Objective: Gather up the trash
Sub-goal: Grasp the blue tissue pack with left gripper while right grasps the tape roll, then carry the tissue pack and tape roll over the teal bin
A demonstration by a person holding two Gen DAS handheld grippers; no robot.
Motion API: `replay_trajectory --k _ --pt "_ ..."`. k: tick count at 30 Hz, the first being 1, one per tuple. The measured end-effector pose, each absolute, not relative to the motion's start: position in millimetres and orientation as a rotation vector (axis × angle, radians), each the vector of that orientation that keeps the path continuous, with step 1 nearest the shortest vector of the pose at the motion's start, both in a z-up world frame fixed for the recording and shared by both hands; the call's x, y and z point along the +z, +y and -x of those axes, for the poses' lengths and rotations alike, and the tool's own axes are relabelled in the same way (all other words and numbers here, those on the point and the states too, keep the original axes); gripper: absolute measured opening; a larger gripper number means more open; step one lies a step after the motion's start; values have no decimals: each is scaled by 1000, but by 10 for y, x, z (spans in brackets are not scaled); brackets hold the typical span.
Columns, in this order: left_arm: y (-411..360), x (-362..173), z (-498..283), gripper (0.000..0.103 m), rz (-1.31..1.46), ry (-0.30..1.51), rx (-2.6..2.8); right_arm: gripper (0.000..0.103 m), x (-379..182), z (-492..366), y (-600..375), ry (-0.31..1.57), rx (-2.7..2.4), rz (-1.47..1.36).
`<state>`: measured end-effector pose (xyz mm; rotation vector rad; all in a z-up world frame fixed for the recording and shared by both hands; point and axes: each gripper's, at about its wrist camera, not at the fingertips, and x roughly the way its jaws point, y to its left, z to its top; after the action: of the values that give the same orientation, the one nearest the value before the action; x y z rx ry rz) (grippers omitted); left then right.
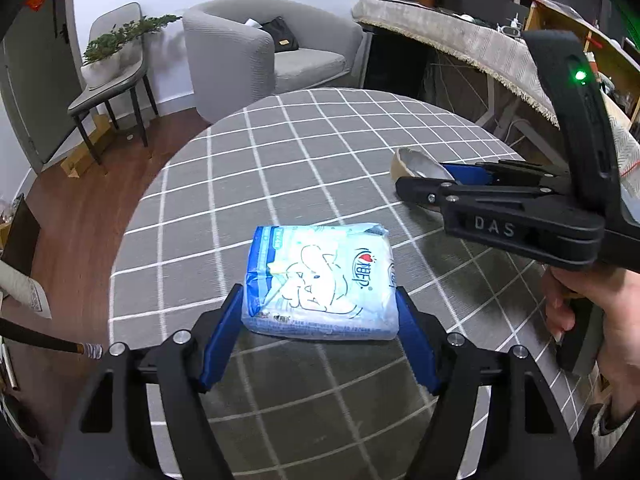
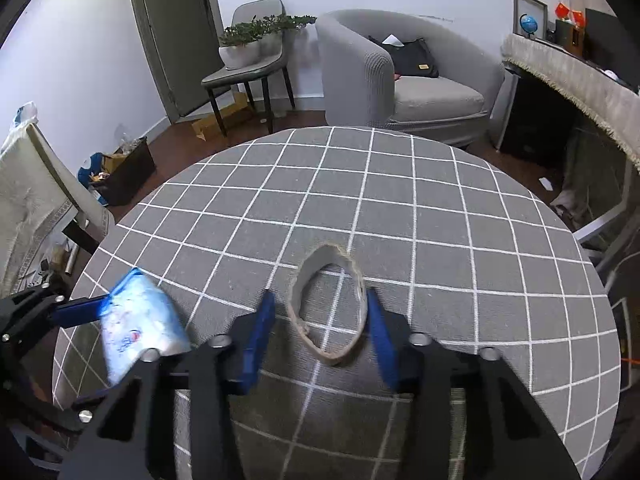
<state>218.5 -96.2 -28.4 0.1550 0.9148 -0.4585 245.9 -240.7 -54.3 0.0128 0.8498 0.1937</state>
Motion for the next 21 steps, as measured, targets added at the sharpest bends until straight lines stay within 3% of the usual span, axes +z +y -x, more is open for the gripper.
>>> replay_trajectory --k 21 --pt "-186 -120 -1663 75 -123 851 -362 36 -405 -2164 -1667 797 333 -11"
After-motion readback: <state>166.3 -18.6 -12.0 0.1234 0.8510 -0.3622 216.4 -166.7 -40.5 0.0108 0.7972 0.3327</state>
